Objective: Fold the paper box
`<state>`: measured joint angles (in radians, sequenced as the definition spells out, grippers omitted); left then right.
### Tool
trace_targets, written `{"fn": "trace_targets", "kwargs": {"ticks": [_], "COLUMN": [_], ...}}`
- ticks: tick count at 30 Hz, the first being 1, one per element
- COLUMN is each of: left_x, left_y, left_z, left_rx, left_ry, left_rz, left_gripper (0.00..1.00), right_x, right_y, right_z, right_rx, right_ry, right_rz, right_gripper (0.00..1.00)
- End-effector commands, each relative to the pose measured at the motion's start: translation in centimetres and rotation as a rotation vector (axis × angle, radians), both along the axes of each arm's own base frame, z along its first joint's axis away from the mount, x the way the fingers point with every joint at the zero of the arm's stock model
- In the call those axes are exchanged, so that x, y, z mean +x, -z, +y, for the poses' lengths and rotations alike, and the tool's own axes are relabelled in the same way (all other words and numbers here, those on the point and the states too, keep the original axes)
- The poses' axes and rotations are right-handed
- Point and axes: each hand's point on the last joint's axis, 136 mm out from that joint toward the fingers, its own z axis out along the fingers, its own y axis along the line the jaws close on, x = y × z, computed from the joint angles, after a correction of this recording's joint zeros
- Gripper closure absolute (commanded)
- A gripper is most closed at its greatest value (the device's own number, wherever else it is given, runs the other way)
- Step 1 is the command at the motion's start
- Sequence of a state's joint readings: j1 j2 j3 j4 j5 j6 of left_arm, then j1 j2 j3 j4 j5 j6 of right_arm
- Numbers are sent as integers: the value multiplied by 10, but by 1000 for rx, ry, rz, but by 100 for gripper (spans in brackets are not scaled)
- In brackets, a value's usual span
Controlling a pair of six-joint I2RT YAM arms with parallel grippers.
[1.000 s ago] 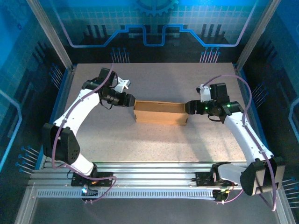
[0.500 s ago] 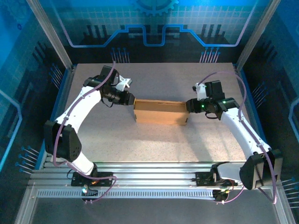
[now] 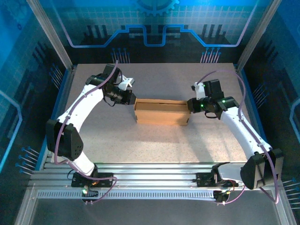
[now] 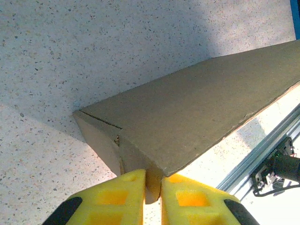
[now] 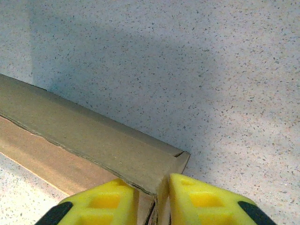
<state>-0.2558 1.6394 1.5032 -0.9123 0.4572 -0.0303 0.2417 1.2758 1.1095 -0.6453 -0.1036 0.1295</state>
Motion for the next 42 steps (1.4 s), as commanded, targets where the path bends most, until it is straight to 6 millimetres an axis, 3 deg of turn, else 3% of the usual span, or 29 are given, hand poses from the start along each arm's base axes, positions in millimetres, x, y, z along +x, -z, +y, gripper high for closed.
{"fn": "trace_targets", "kwargs": {"ticks": [1,11,21,30,42], "left_x": [-3,-2,-12,-17,-24], "left_y": [-8,-10,11,15,20], "left_z": [-10,-16,-3,0,-8], "left_rx": [-48,-89,27,66,78], "left_ry": [-5,-35,-6,4,22], "left_rz": [46,87,77,70,75], "left_gripper": [86,91,89,88,89], "right_x": [0,1,3,3,1], "right_y": [-8,-6,-9,-7,-23], "right_z": [10,12,14,18,25], "right_rx": [5,1,14,48,108], "right_ry": [-34,-31,-13,7,26], "right_rz": [-1,14,36,71,123], "right_gripper": [77,82,85,90,95]}}
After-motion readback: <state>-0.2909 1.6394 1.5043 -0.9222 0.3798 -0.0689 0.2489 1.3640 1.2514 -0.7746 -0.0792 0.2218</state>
